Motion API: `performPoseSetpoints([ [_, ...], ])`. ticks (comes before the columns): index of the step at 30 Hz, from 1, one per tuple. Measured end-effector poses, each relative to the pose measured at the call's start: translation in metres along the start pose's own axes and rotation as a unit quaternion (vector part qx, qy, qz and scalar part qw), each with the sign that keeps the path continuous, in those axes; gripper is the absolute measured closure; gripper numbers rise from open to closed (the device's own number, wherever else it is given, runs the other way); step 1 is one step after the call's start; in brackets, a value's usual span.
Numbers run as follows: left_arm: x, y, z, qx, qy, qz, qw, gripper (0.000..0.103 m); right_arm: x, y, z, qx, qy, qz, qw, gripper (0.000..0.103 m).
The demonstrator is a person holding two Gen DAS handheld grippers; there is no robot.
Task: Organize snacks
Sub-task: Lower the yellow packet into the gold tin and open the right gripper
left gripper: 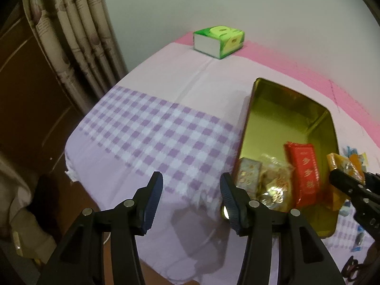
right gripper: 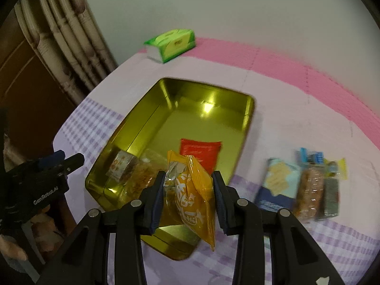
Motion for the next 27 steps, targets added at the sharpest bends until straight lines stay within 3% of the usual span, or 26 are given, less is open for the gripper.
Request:
performPoseSetpoints([
  [6,0.007,0.008,-0.008,0.017,0.010,0.017,0.9997,0.052,0.016,0.012,-0.018,0.025,0.005,0.019,0.999,0.068],
  [18,0.003,0.014,-0.014,0.037,0.032,0.017,0.9987,0.052,0.014,0.028,-0.021,0.053,0.015,0.021,0.998,0.066],
  [27,0.003,0.011,-0.007,0.019,0.034,0.019,0.9991,0.052,0.014,0.042,-0.017,0.053,0.014,0.020,0.998,0.063],
])
Point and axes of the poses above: each gripper's, at about its wrist camera, not at the fingertips, and z roughly against the way its jaws point, x to its left, y to its underside, the point moved 5 cm from there along -z, roughly the way its jaws point, and after that the axes turned 6 degrees about -y, right-handed, at the moved point
